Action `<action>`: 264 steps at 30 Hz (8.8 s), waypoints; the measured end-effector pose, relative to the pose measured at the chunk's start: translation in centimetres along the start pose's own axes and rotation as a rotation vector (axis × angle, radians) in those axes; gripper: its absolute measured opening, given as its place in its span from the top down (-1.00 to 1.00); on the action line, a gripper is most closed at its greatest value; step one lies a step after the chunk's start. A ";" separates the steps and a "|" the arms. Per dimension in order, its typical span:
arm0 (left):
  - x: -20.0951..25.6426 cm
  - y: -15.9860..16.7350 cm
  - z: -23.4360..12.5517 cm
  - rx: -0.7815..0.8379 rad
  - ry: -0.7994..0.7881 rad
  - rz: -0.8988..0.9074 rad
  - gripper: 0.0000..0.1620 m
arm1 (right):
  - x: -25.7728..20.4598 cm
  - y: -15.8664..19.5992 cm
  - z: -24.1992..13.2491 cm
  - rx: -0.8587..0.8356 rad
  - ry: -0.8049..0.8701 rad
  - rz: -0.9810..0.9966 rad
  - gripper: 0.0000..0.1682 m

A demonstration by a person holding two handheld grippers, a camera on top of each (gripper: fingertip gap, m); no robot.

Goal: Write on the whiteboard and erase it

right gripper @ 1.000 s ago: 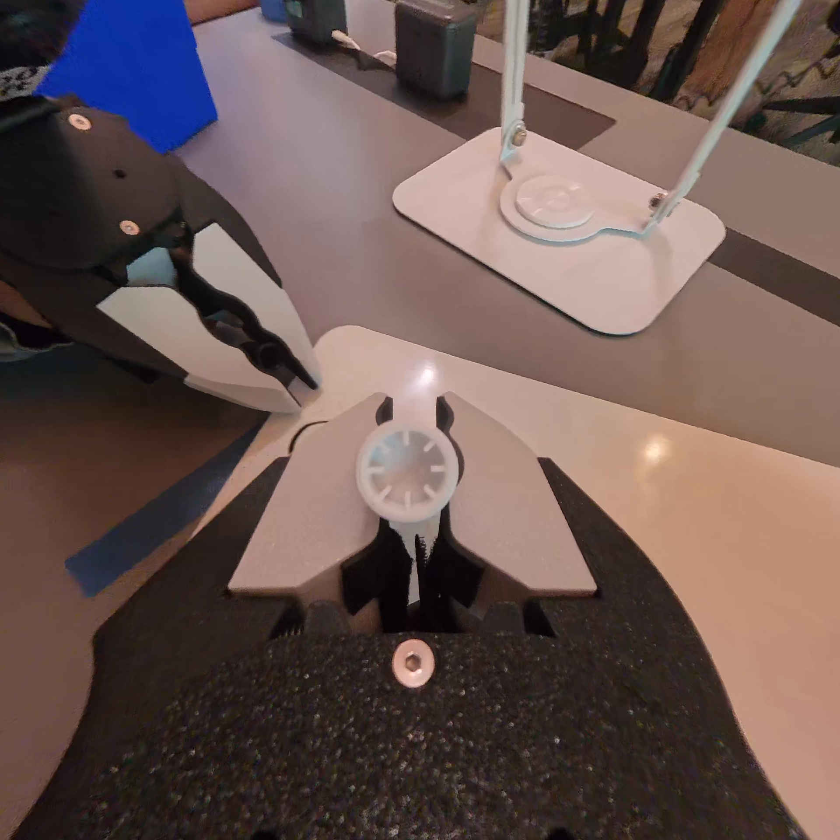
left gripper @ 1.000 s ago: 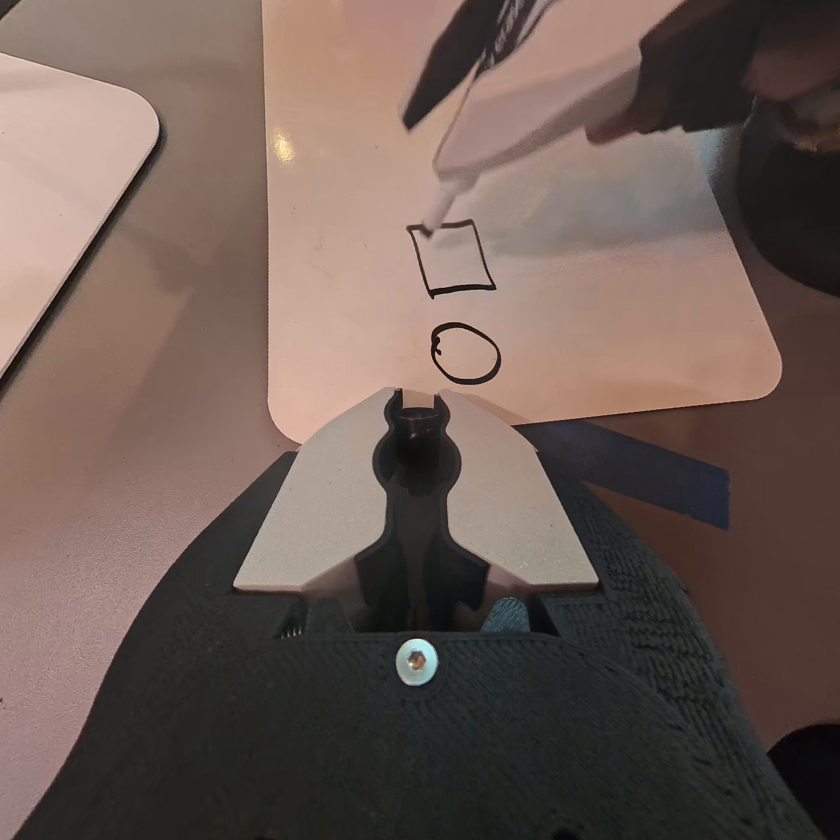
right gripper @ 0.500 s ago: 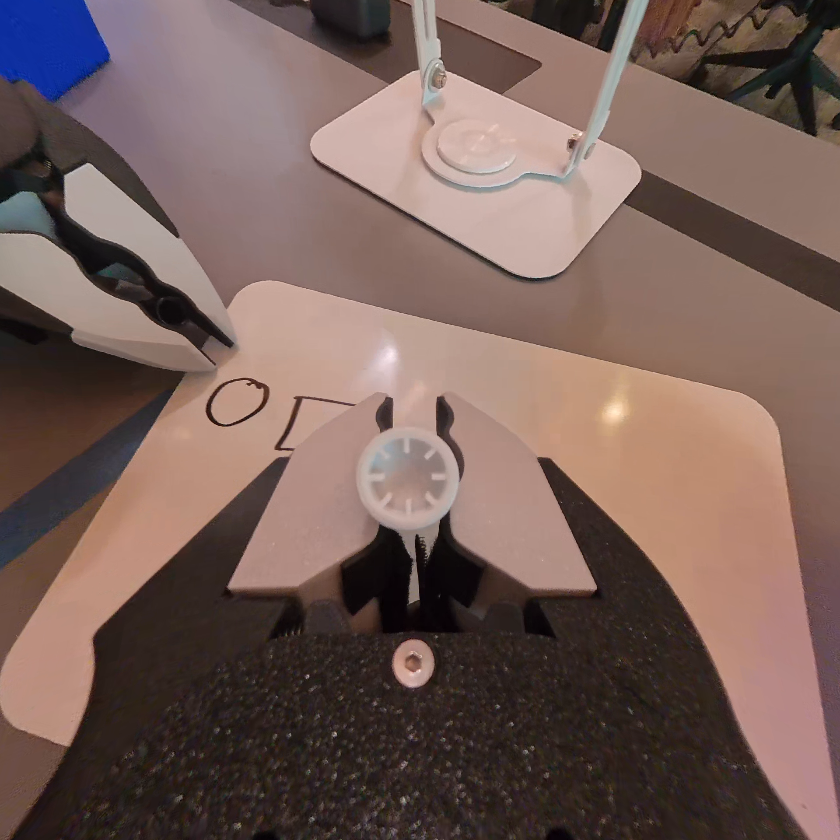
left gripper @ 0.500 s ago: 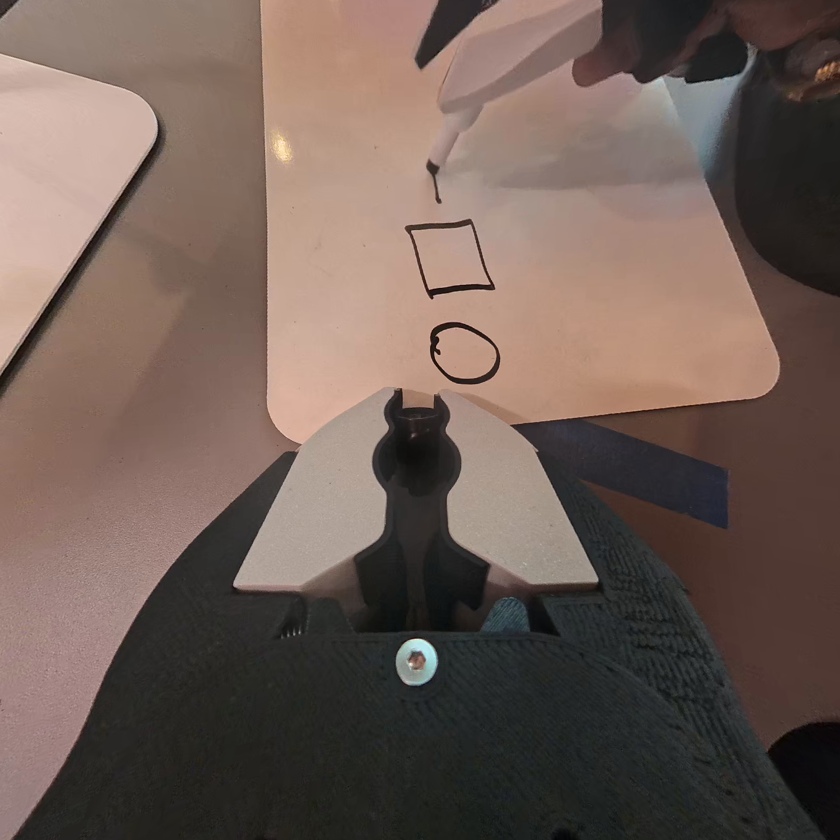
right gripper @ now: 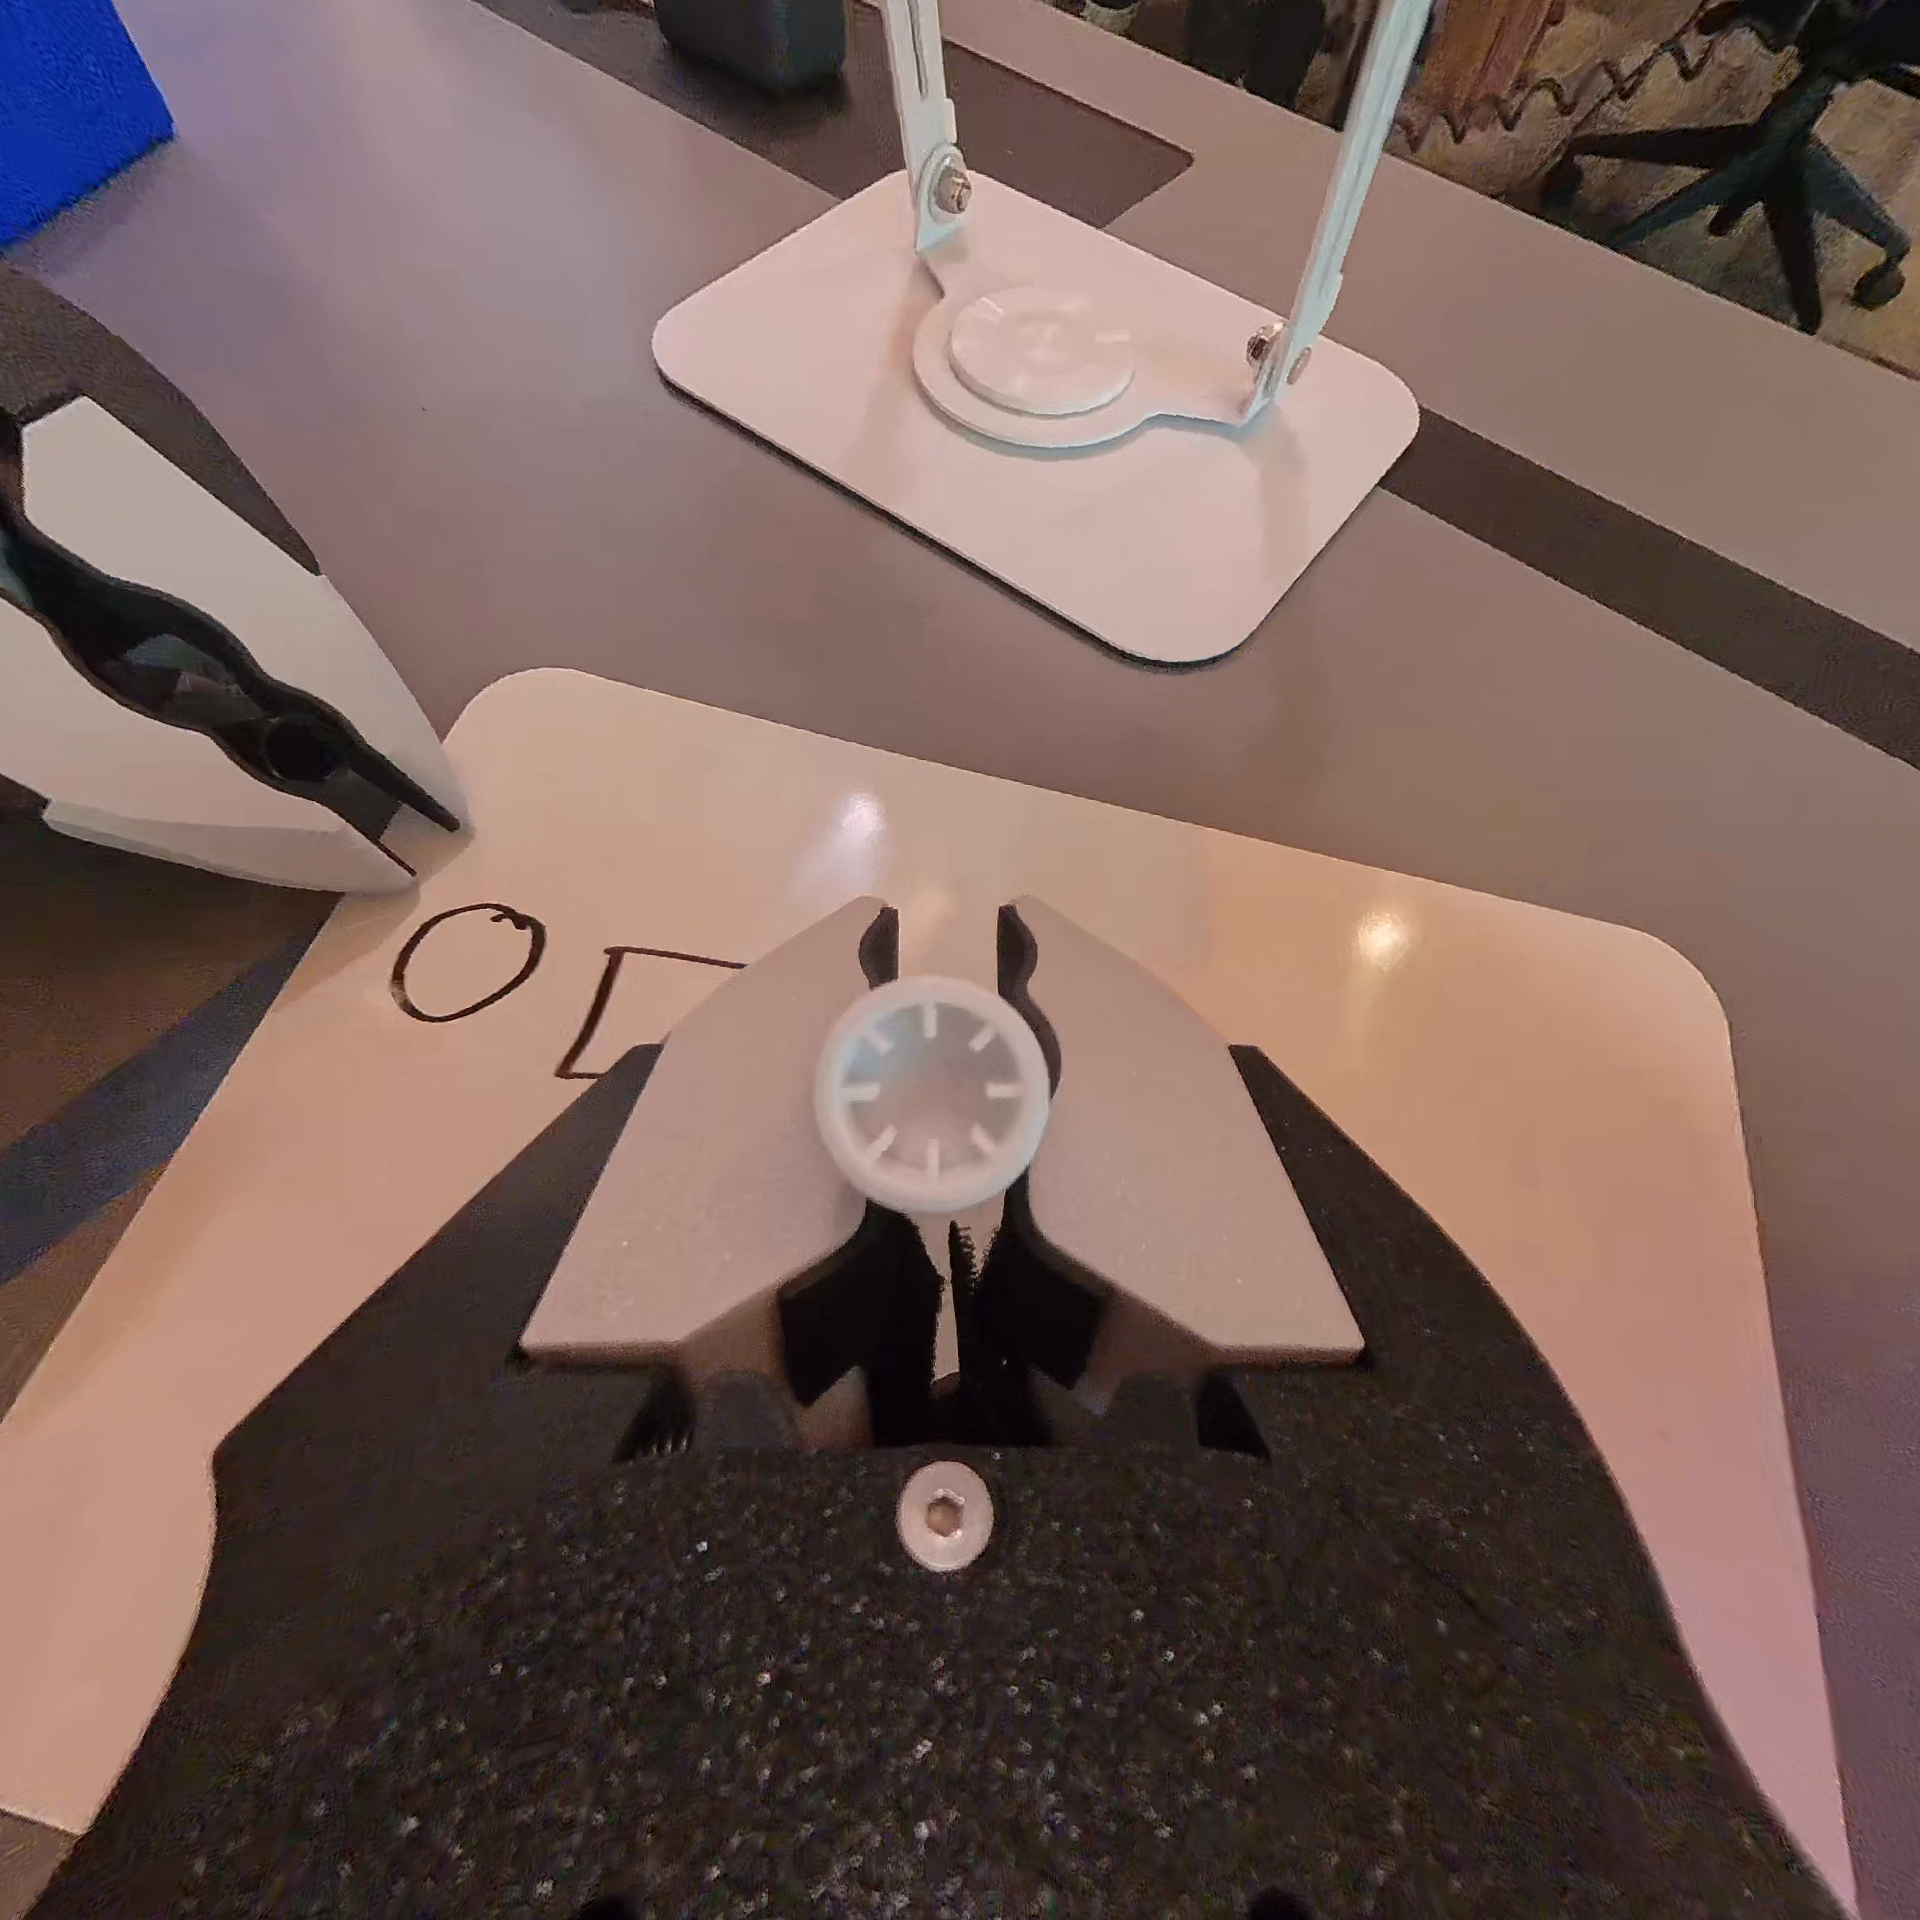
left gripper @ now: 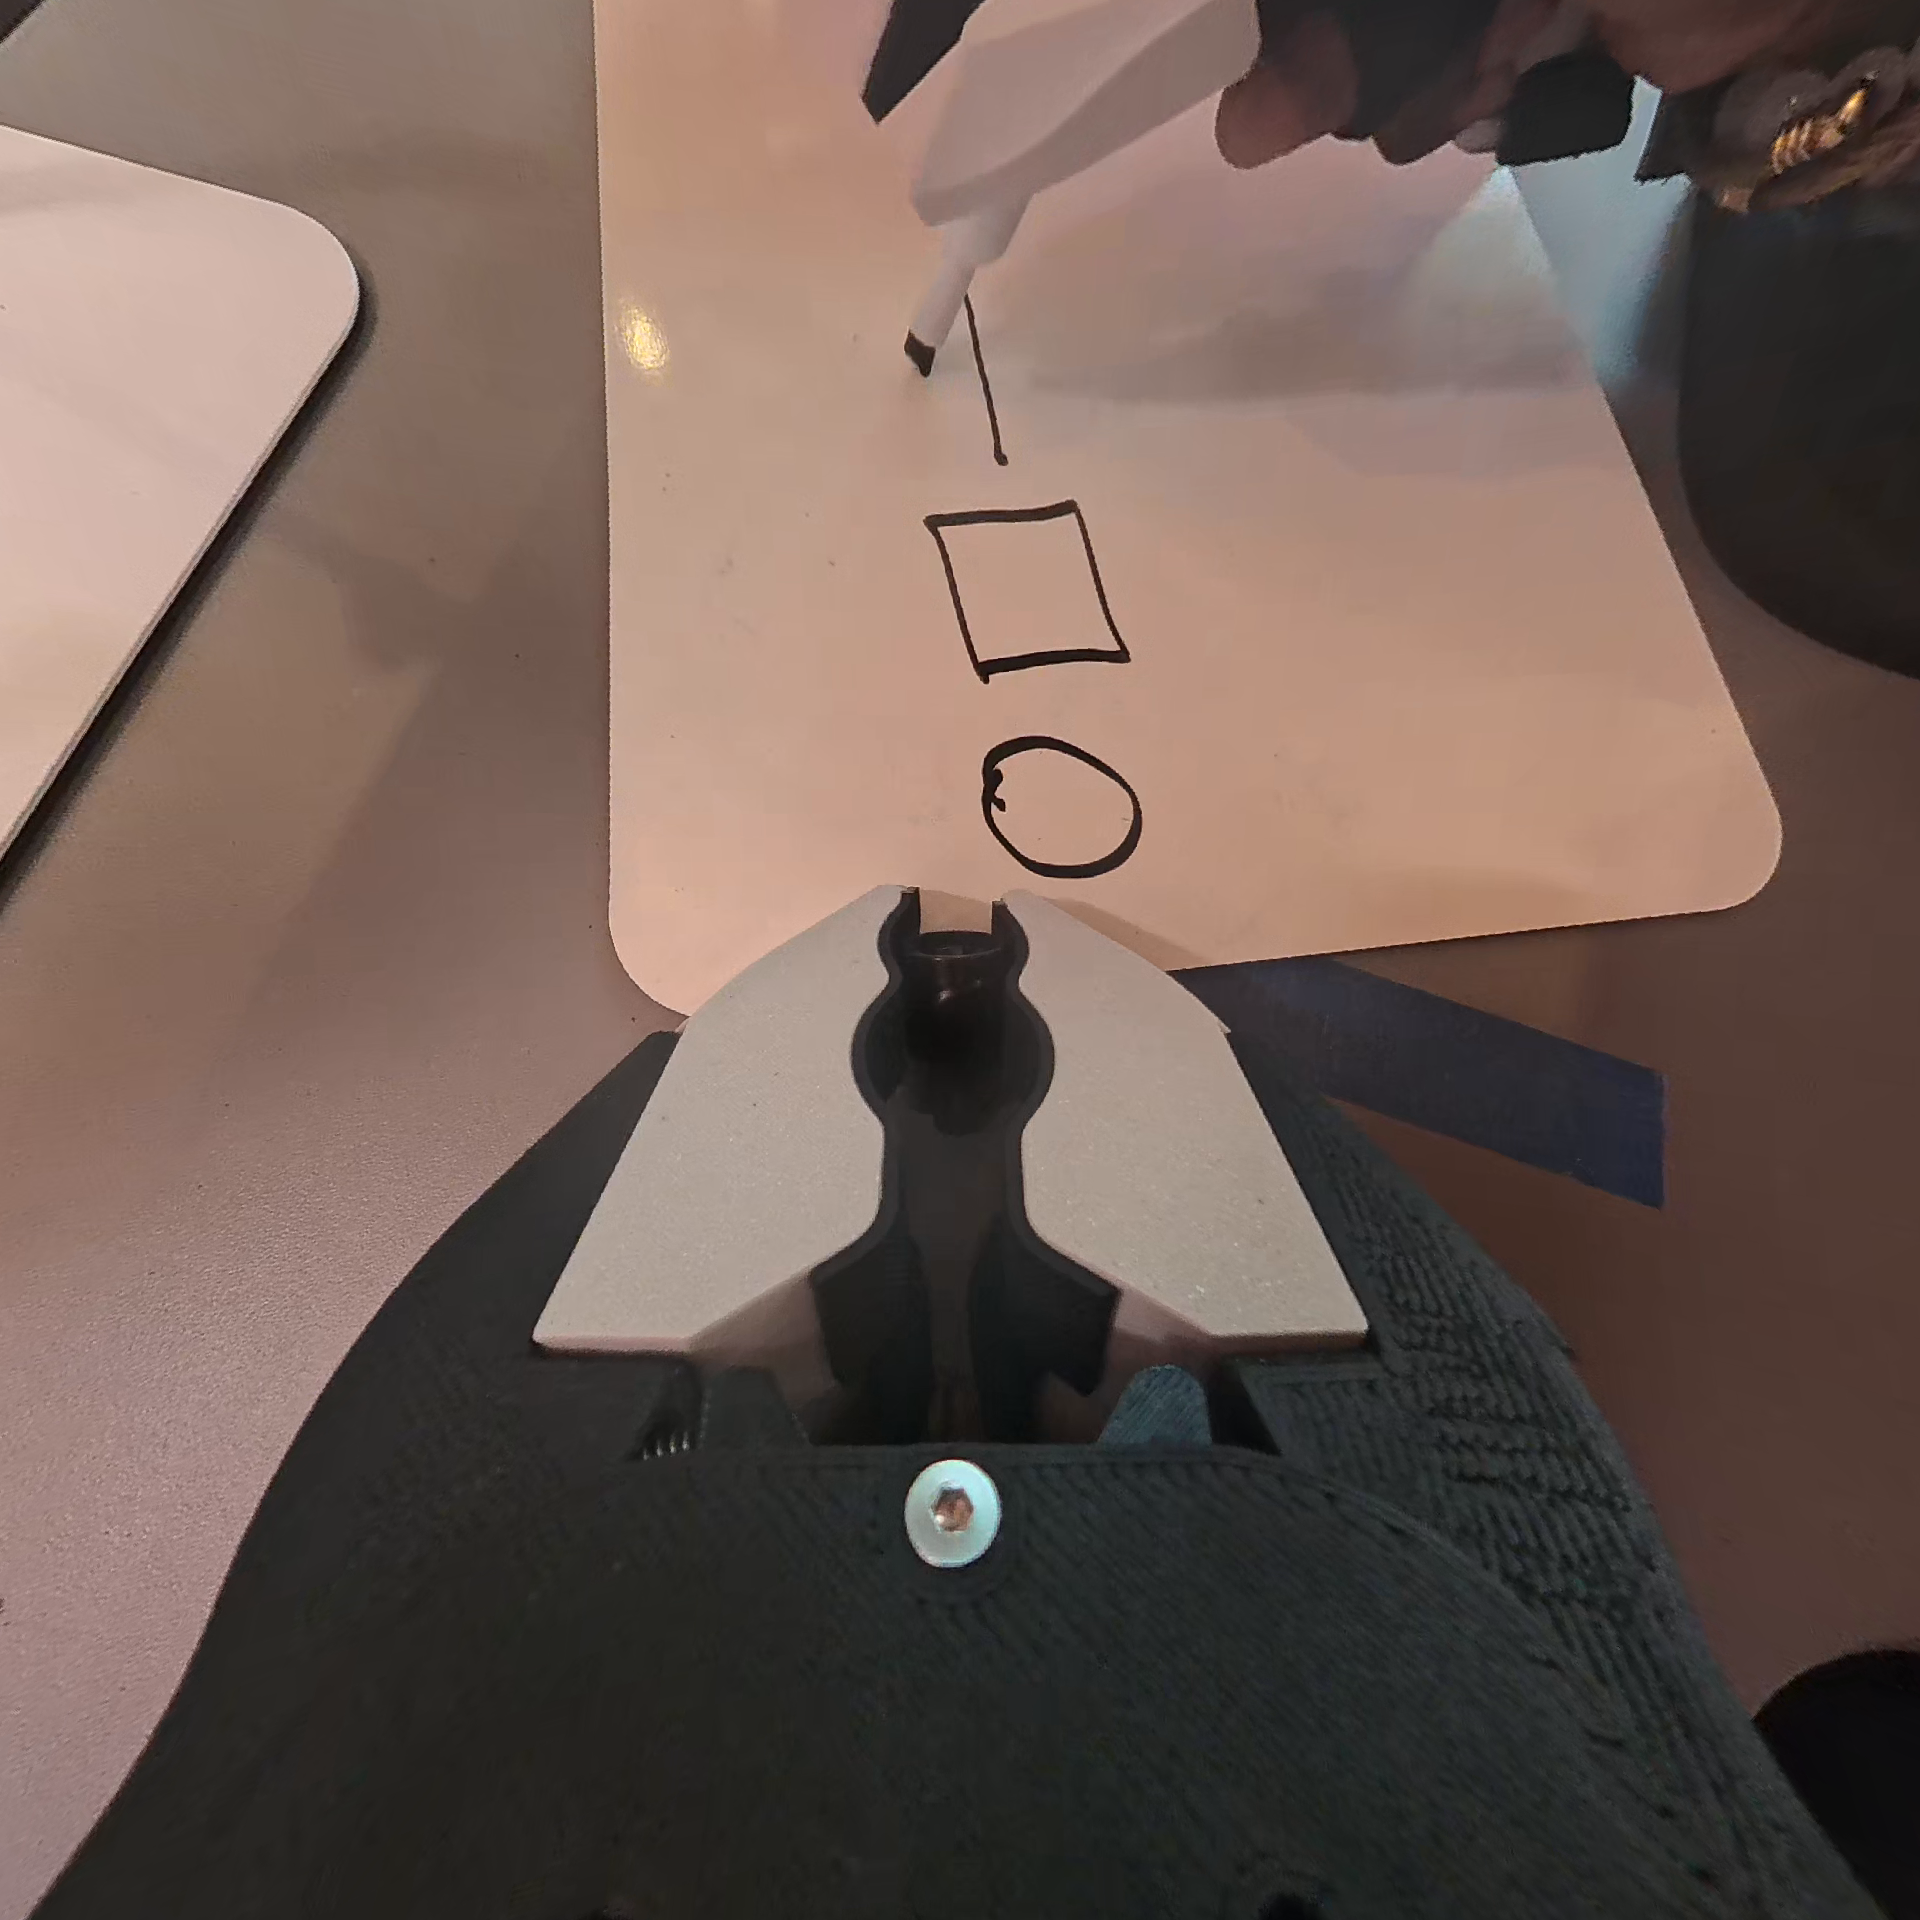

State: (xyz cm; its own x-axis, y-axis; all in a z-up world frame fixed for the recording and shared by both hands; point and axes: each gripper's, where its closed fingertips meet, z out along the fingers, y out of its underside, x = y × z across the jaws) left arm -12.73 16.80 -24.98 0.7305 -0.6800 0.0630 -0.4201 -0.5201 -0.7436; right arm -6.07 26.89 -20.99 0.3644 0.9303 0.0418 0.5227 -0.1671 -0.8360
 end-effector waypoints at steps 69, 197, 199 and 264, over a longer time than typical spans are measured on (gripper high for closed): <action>0.0 0.0 0.0 0.001 0.005 0.000 0.83 | 5.8 2.5 -3.1 -0.063 0.117 0.069 0.77; 4.0 -5.7 -4.0 0.338 -0.377 0.414 0.66 | -13.4 -7.0 -8.1 0.618 -0.557 -0.024 0.76; 3.9 -6.7 -4.6 0.445 -0.369 0.357 0.24 | -12.7 -7.6 -8.9 0.671 -0.587 0.055 0.77; 9.2 -9.2 -8.0 0.788 0.260 0.069 0.78 | -12.4 -7.4 -11.8 0.632 -0.822 0.127 0.76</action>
State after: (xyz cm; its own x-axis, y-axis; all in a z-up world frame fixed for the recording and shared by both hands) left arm -6.39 11.18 -12.26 0.5286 -0.8451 0.0805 0.1114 -0.0250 -0.9935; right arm -5.40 12.72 -8.90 -0.3725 0.8928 -0.2534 -0.0677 -0.2984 -0.9520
